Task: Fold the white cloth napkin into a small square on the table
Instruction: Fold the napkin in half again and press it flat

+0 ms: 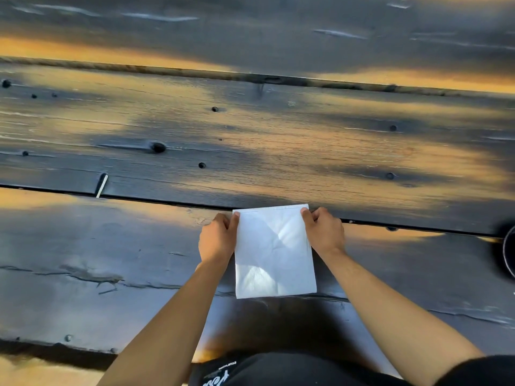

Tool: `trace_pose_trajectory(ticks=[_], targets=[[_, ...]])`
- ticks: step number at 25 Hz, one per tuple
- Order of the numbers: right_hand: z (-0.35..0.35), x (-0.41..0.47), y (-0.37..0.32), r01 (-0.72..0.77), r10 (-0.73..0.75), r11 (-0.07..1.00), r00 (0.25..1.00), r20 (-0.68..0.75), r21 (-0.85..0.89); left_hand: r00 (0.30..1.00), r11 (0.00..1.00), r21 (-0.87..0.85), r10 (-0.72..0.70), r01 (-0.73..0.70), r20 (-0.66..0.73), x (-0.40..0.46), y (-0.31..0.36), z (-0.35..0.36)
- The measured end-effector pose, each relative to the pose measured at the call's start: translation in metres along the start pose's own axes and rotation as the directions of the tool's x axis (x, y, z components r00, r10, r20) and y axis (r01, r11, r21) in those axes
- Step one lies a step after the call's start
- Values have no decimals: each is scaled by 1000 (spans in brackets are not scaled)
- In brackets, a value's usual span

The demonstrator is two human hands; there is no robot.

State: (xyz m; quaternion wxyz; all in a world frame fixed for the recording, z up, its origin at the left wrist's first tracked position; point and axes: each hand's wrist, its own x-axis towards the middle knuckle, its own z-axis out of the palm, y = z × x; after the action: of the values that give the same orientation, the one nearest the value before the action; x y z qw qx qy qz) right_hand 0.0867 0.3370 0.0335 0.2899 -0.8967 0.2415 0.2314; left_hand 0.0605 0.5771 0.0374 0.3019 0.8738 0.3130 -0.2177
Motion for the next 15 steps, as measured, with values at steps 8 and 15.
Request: trace_pose_trajectory(ticks=[8,15], targets=[[14,-43,-4,466,-526,848,800,-287,-254,776,728,408,627,-551,-71,-48,-37,26],[93,-56,-49,757,-779,598,626,31,-263,739,663,414,672,-624,40,-28,-49,39]])
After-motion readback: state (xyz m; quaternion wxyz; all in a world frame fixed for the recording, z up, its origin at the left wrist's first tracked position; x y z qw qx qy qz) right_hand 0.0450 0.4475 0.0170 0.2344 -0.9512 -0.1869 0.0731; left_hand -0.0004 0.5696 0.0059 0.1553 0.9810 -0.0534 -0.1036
